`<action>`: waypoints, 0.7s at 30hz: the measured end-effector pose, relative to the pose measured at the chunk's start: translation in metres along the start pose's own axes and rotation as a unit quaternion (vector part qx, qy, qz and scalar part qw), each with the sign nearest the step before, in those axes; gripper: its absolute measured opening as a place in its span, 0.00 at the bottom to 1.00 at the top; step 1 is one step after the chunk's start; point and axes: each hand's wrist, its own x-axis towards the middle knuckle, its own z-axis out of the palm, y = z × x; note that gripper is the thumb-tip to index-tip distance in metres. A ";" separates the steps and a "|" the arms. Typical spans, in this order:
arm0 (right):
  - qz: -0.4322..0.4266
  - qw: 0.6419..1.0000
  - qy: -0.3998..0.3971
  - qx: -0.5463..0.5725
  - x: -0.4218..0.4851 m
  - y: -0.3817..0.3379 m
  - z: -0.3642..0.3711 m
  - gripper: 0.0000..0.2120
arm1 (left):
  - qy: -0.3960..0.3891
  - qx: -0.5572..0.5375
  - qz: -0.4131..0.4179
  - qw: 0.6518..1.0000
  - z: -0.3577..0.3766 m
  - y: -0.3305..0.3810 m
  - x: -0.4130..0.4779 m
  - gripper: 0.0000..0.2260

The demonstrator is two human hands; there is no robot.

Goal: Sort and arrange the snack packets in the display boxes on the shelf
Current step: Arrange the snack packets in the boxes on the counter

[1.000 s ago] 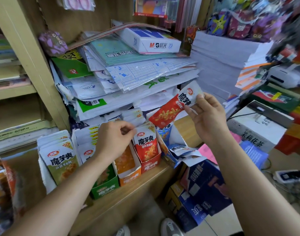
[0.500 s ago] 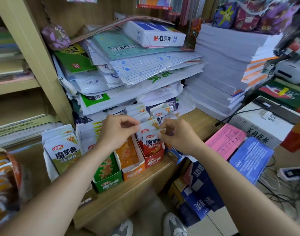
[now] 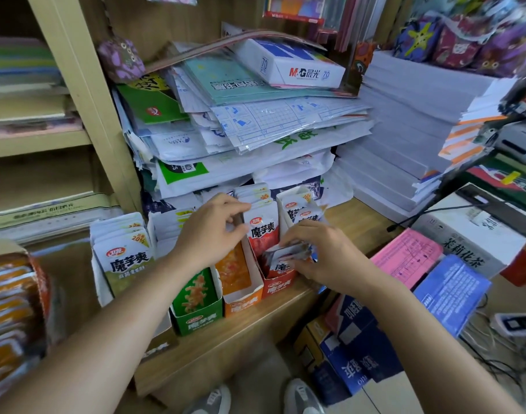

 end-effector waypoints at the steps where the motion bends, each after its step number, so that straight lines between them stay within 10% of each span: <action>1: 0.004 1.000 0.001 0.000 0.000 -0.001 0.000 0.13 | 0.004 -0.003 0.001 1.000 0.001 0.001 0.000 0.15; 16: 0.030 0.998 0.009 -0.046 0.004 0.000 0.012 0.28 | 0.058 0.027 0.022 0.998 0.007 0.010 0.012 0.06; 21: 0.124 0.975 0.049 0.175 0.006 -0.006 0.004 0.19 | 0.168 -0.093 -0.014 0.981 0.003 0.008 0.015 0.04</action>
